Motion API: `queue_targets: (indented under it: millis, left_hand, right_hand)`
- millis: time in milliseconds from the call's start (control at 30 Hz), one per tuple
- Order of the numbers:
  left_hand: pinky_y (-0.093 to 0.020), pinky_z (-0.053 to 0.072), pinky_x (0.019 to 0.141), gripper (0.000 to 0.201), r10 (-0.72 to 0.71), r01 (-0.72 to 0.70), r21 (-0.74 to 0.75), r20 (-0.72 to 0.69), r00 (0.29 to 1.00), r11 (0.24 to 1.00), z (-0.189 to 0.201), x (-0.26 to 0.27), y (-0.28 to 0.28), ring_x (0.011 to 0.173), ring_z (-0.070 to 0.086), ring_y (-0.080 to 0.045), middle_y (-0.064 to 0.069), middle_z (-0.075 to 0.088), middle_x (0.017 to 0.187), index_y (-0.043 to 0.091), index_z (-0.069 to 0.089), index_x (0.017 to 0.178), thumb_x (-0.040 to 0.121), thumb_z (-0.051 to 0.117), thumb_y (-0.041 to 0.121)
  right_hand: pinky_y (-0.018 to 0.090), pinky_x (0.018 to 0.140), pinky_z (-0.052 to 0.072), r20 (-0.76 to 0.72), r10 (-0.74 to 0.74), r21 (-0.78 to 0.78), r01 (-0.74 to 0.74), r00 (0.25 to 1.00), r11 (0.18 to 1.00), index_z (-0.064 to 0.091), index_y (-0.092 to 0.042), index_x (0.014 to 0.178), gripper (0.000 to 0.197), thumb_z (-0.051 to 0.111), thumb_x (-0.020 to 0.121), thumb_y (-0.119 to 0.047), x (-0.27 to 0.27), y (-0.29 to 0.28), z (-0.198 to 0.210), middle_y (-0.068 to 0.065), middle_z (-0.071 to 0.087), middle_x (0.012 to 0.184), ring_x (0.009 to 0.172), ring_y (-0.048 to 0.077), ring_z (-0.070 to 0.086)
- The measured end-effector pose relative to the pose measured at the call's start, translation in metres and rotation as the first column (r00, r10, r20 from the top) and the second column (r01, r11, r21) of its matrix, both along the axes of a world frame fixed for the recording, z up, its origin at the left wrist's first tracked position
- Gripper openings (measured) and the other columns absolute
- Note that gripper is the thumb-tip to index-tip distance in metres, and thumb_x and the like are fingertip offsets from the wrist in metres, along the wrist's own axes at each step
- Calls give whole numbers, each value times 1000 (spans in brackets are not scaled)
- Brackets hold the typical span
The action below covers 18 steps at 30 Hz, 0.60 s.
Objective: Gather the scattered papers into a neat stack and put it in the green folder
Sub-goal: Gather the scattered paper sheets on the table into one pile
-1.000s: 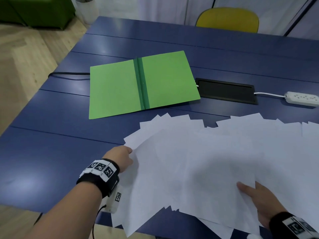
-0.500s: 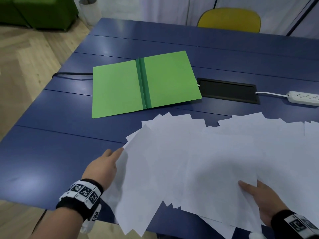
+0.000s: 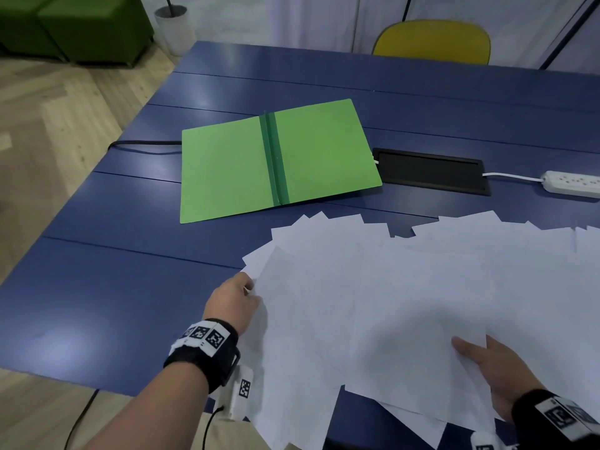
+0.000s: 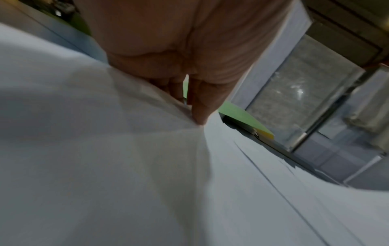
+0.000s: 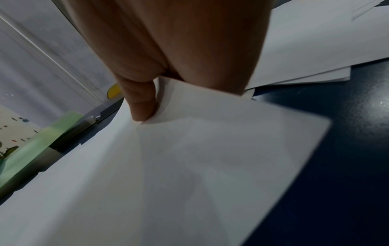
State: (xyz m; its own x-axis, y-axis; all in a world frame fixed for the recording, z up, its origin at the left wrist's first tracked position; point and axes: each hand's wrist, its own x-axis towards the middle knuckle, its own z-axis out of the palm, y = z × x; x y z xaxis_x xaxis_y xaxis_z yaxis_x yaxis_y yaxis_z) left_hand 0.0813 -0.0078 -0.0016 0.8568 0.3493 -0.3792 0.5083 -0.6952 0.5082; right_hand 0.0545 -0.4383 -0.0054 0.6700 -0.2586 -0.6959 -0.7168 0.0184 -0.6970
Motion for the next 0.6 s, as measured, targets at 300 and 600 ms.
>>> queue_targets:
  millis: [300,600]
  left_hand:
    - [-37,47,63,9,-221,199,176,117,968,964,4,-19,-25,71,53,-28,3,51,81,19,39,83,90,44,18]
    - [-32,36,55,22,37,-64,162,162,986,985,59,-16,22,64,51,-34,-5,51,58,14,39,68,78,58,13]
  right_hand:
    - [60,98,50,-8,-3,-18,3,1000,1000,70,-9,105,13,64,94,-8,0,0,0,16,79,95,96,41,70]
    - [63,97,50,-1,22,-1,-22,1000,1000,70,-7,114,38,75,79,-20,-1,-1,-2,19,77,107,100,44,70]
